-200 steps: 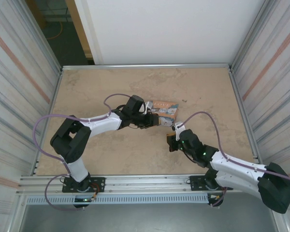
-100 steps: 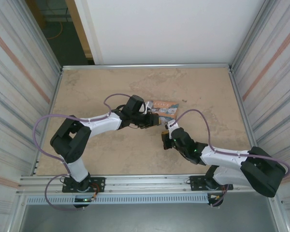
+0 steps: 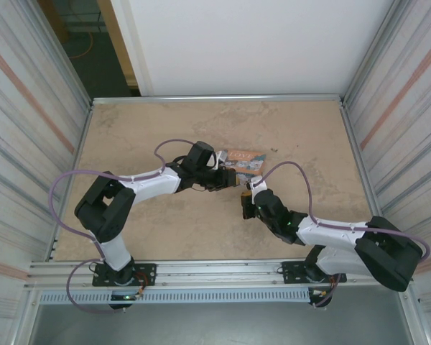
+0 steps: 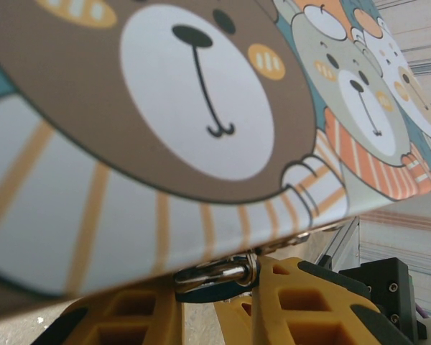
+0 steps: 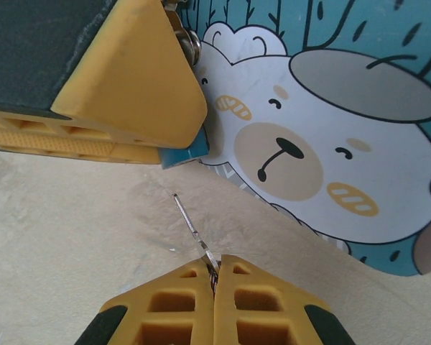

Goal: Unlock the padlock with the key

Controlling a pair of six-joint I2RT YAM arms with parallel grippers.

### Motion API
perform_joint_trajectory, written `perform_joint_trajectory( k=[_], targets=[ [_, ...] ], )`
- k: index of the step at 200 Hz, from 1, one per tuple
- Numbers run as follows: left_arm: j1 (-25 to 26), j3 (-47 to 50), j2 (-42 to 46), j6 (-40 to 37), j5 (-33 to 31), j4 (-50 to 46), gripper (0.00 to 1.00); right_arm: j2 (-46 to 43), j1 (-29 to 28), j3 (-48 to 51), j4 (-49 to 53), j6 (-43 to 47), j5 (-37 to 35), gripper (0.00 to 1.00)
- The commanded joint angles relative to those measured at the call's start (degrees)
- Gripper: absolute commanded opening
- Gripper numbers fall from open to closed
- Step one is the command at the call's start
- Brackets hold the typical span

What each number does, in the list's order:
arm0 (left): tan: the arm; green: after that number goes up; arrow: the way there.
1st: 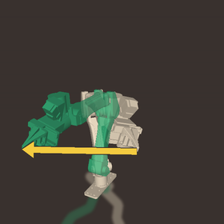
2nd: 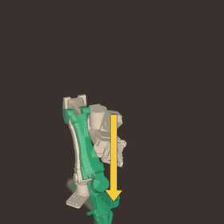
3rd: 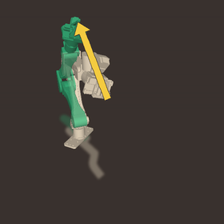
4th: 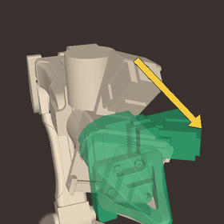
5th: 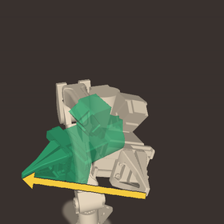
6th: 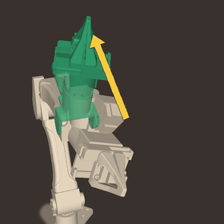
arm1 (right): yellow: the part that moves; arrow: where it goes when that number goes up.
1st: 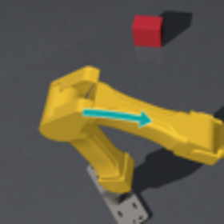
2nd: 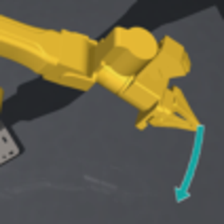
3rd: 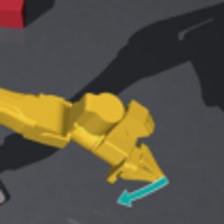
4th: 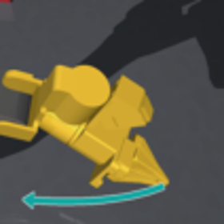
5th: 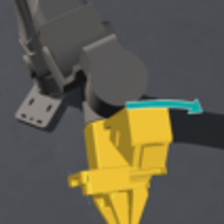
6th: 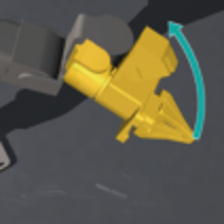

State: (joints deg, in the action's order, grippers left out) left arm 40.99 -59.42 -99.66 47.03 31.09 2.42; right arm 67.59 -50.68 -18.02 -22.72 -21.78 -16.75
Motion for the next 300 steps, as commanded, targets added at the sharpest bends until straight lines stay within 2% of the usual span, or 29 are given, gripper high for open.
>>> perform_joint_trajectory(
  k=[1,300],
  targets=[
    [0.4,-0.7,1.39,-0.18,1.43,4.02,0.24,0.62,-0.39,-1.14,-1.77,0.38,-2.14,0.0],
    [0.4,0.0,1.1,0.29,1.34,4.75,0.24,3.93,-0.39,-3.51,-4.09,-0.91,-4.2,0.0]
  ],
)
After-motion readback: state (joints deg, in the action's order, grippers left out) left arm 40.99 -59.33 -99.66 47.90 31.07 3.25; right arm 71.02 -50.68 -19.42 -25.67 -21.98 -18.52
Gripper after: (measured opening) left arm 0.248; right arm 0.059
